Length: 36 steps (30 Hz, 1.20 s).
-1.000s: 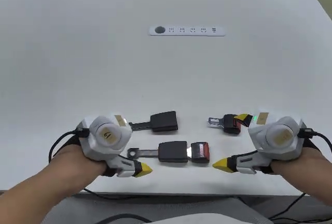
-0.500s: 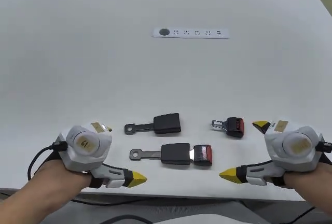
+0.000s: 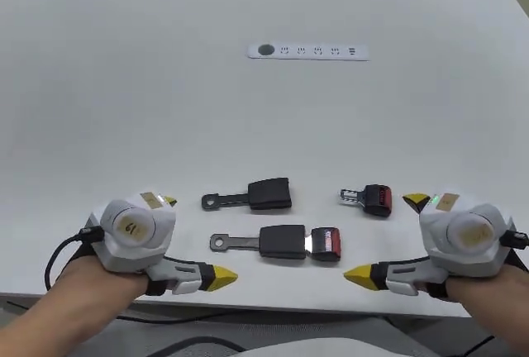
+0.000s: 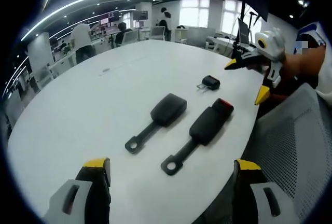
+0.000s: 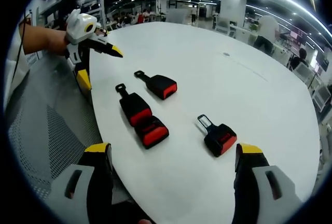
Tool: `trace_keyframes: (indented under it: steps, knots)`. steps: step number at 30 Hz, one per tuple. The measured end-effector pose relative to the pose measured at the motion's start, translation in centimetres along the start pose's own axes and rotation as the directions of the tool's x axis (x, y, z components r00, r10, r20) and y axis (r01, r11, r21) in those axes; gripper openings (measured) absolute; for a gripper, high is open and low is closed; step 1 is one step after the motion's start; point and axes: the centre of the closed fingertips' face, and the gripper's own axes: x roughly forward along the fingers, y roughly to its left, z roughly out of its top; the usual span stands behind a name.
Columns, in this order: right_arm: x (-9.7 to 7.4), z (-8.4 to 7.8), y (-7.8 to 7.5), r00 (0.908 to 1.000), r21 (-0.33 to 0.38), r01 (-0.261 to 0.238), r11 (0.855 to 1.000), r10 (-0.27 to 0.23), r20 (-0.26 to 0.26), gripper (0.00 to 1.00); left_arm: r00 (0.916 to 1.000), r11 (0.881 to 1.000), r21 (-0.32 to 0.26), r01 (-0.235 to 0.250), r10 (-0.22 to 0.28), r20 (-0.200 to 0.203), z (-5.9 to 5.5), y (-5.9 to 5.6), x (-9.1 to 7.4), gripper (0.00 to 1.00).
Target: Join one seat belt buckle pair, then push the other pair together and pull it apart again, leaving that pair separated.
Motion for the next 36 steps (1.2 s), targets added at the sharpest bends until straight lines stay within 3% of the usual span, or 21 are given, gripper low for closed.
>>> trace_keyframes:
  steps: [8, 12, 21, 36]
  knots:
    - [0.0, 0.1, 0.3, 1.0000, -0.002, -0.002, 1.000, 0.002, 0.006, 1.00, 0.9992, 0.999, -0.028, -0.023, 0.024, 0.033, 1.0, 0.4, -0.5, 1.00]
    - [0.2, 0.1, 0.4, 1.0000, -0.009, -0.006, 1.000, 0.006, 0.007, 1.00, 0.9989, 0.999, -0.034, -0.029, 0.031, 0.036, 0.7, 1.0, -0.6, 1.00]
    - [-0.2, 0.8, 1.2, 0.9999, -0.024, -0.011, 1.000, 0.011, 0.004, 1.00, 0.9986, 0.998, -0.051, -0.032, 0.034, 0.042, 0.5, 0.9, -1.1, 1.00]
    - [0.0, 0.3, 0.5, 1.0000, -0.017, 0.004, 1.000, -0.004, 0.008, 0.99, 0.9980, 0.998, -0.061, -0.034, 0.037, 0.052, 0.8, 0.6, -1.3, 1.00]
